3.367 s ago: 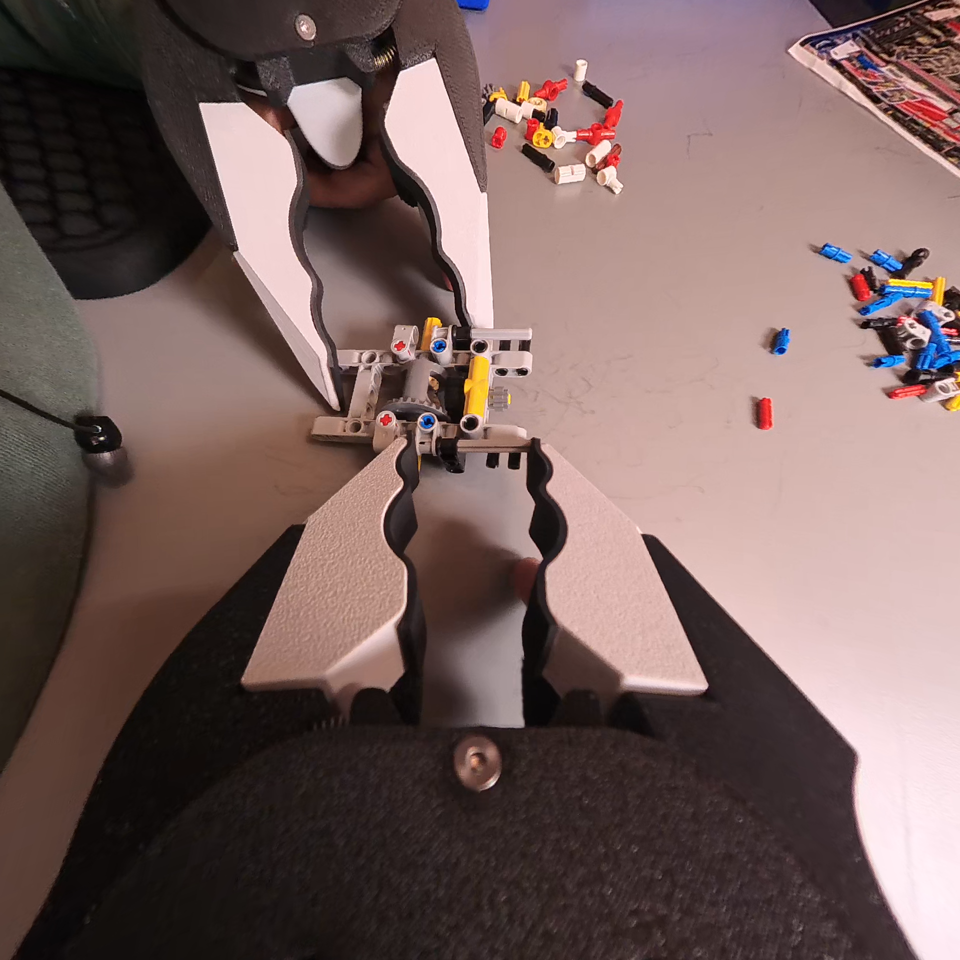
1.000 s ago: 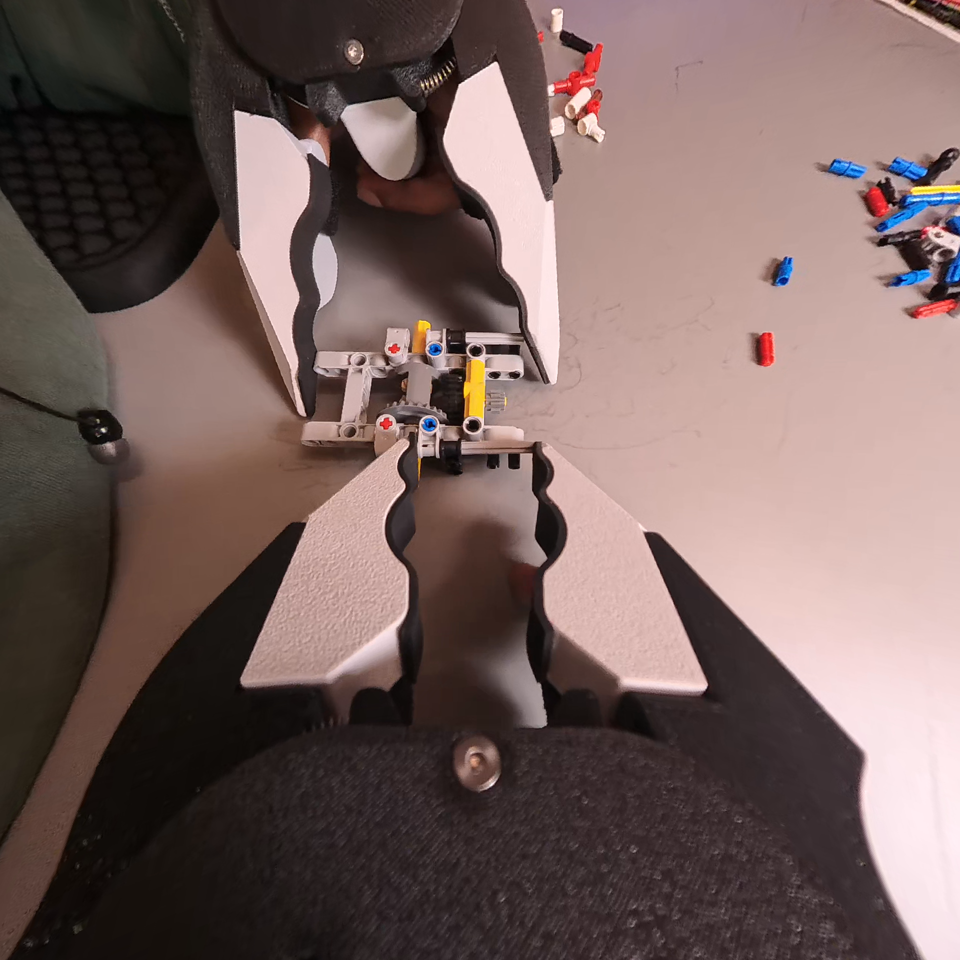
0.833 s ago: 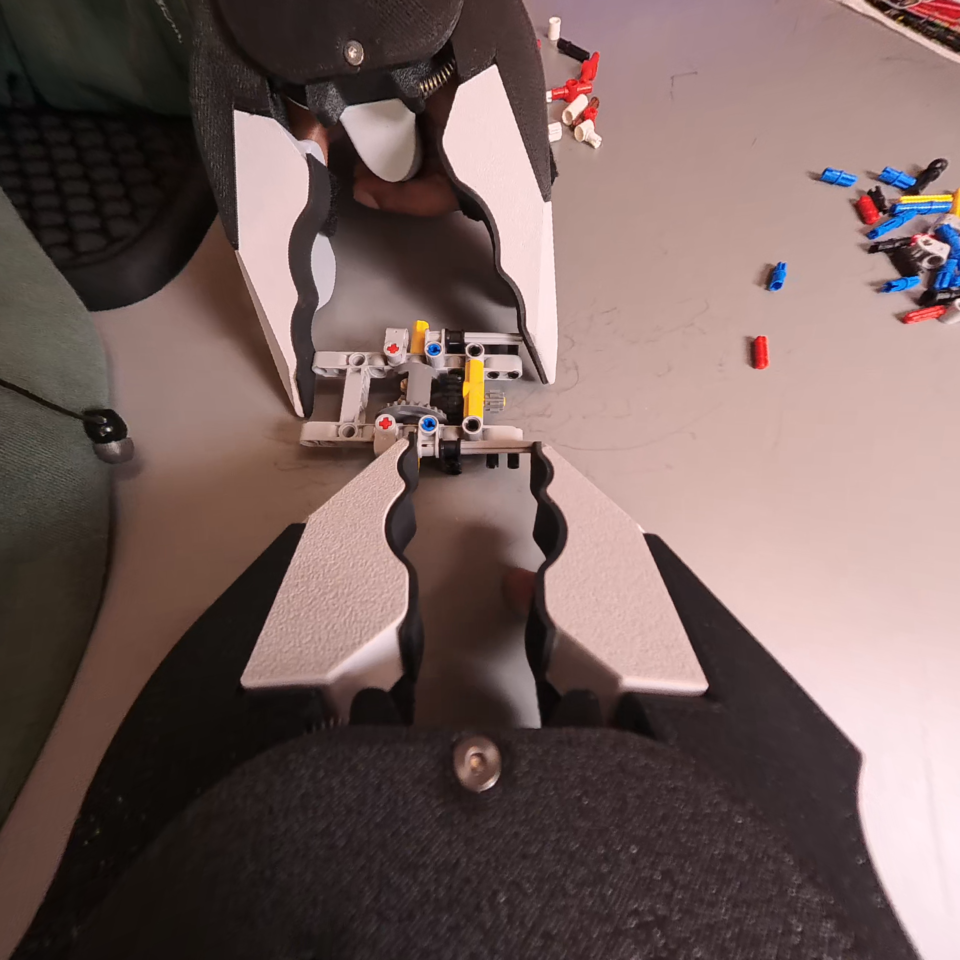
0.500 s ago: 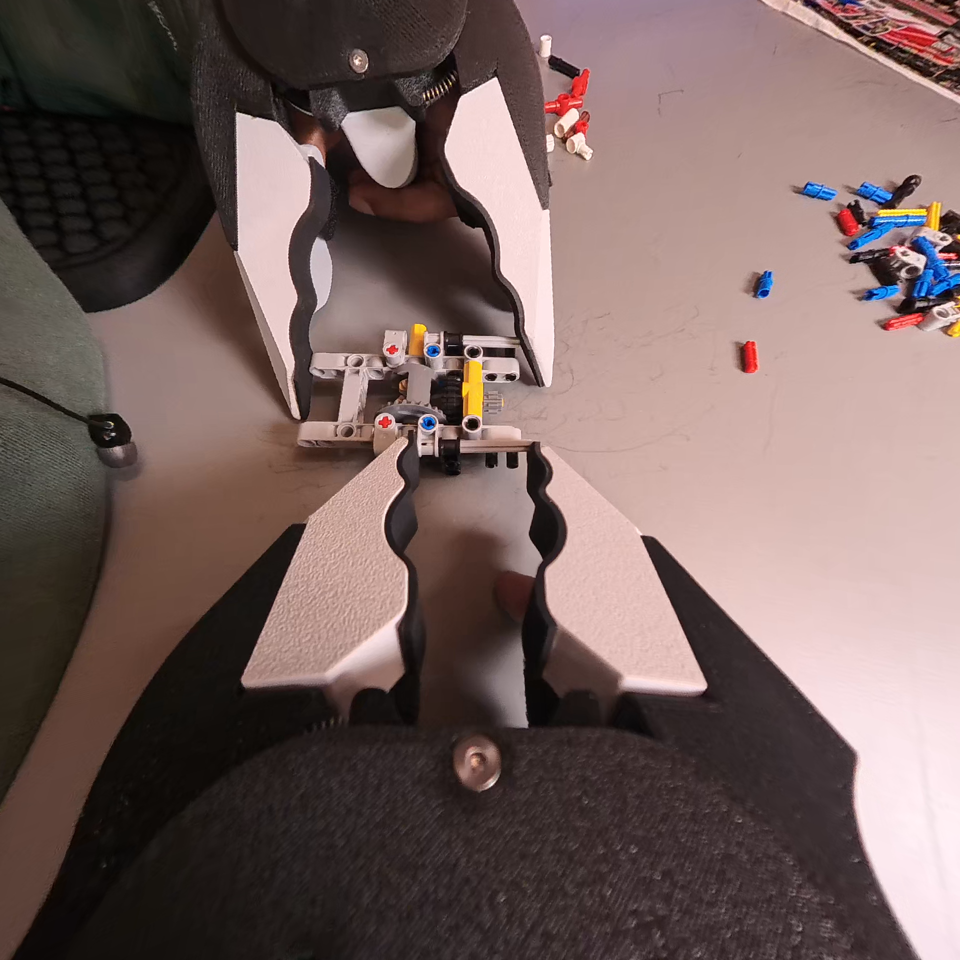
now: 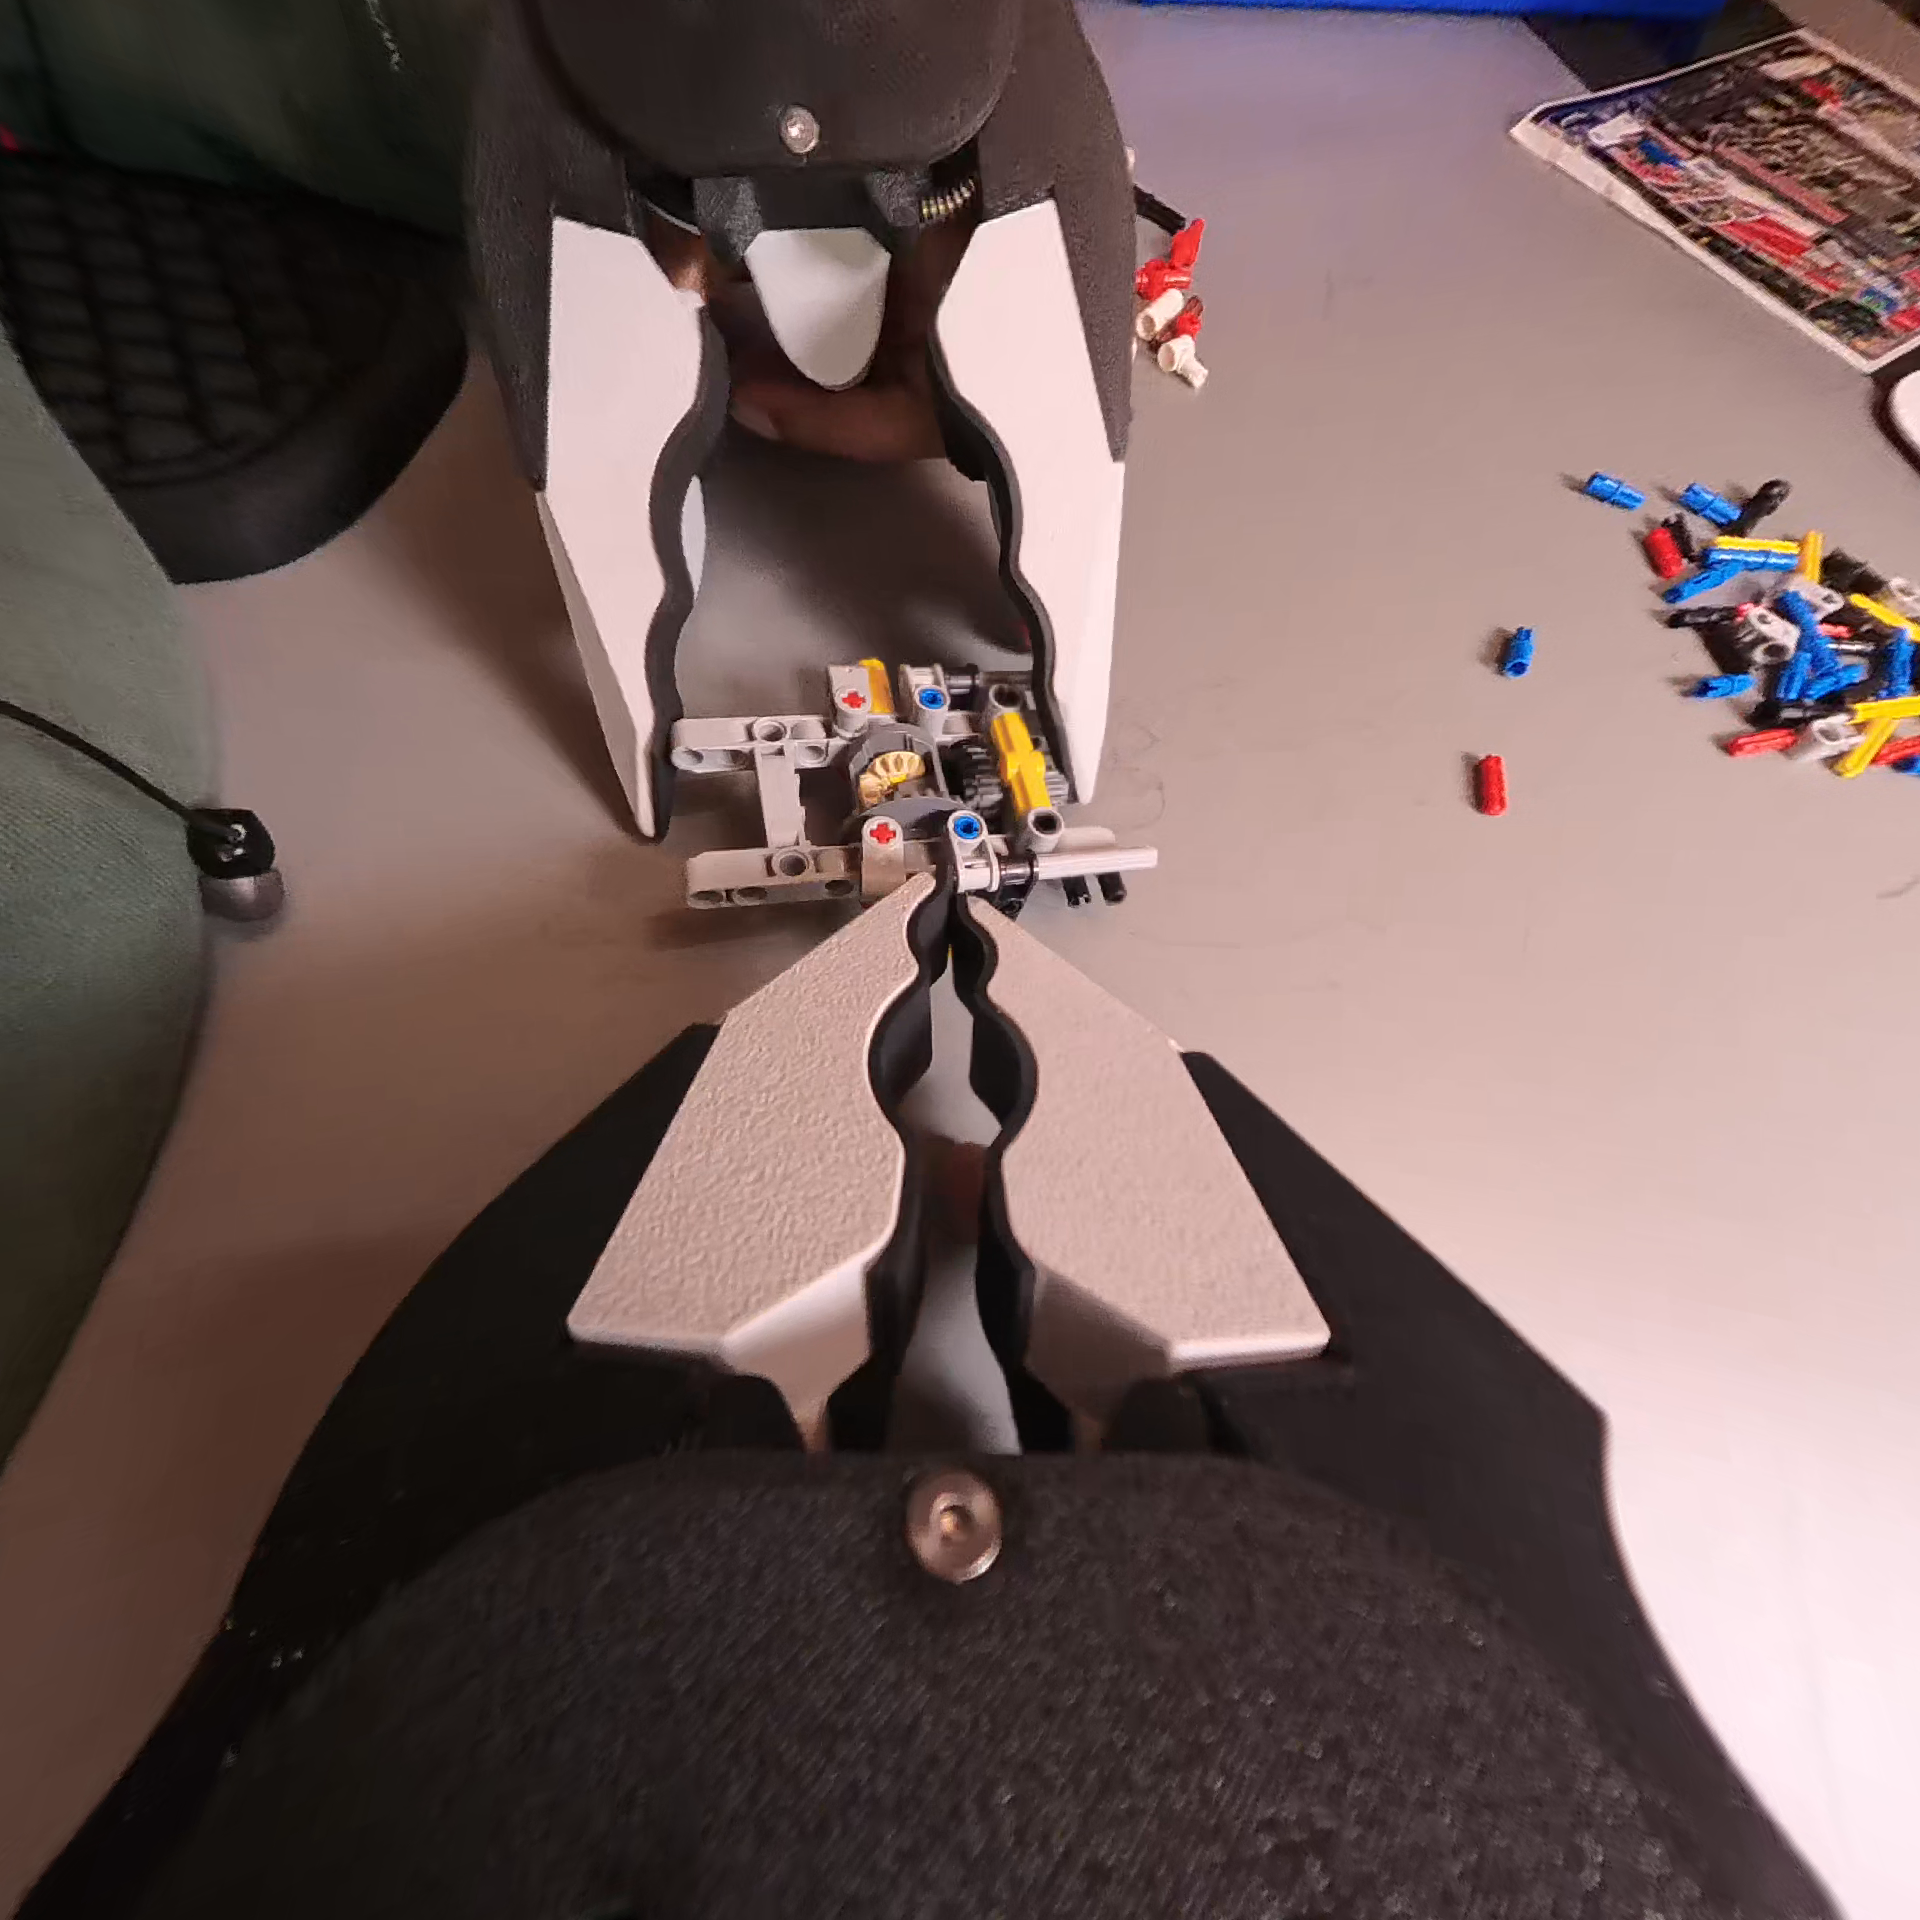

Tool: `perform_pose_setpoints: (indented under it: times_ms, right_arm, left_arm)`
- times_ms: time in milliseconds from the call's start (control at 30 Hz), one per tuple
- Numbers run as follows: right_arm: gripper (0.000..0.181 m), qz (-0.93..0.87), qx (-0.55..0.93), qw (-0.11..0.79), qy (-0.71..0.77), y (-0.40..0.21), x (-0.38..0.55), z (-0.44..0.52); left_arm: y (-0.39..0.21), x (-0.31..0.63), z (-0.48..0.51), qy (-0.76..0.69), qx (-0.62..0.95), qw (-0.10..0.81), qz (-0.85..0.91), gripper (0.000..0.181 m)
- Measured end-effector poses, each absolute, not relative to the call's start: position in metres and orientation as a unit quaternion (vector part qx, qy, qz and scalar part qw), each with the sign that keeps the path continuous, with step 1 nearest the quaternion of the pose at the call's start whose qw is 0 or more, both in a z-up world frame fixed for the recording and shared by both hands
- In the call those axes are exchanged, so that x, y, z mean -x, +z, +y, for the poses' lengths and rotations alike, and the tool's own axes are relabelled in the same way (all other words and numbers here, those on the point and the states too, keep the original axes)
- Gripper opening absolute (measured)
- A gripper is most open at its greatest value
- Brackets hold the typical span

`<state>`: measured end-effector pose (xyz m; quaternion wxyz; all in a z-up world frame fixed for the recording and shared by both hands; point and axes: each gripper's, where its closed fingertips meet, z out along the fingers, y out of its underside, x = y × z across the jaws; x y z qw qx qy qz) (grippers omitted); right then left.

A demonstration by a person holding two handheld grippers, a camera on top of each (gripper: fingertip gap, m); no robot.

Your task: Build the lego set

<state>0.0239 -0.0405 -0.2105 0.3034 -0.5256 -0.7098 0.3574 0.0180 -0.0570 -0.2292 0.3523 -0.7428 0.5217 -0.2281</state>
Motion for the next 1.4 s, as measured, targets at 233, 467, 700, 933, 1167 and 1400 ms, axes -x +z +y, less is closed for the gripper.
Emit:
perform_pose_setpoints:
  times_ms: [233, 467, 700, 933, 1167, 1400]
  right_arm:
    - [0.012, -0.701, 0.530, 0.281, 0.386, -0.207, -0.031, -0.036]
    - [0.027, -0.690, 0.541, 0.286, 0.386, -0.208, -0.032, -0.023]
    - [0.027, -0.683, 0.548, 0.285, 0.390, -0.206, -0.036, -0.019]
    - [0.027, -0.685, 0.545, 0.288, 0.389, -0.206, -0.032, -0.019]
    - [0.029, -0.685, 0.546, 0.290, 0.386, -0.207, -0.031, -0.018]
    - [0.039, -0.677, 0.552, 0.271, 0.404, -0.206, -0.028, -0.018]
  left_arm:
    - [-0.229, -0.019, -0.058, -0.232, 0.742, 0.349, 0.523, 0.087]
    - [-0.229, -0.019, -0.058, -0.233, 0.743, 0.348, 0.522, 0.089]
    - [-0.229, -0.018, -0.058, -0.236, 0.743, 0.350, 0.519, 0.096]
    - [-0.231, -0.014, -0.057, -0.231, 0.753, 0.340, 0.514, 0.104]
    - [-0.232, -0.014, -0.056, -0.235, 0.757, 0.337, 0.508, 0.098]
    - [-0.228, -0.015, -0.056, -0.222, 0.735, 0.359, 0.530, 0.092]
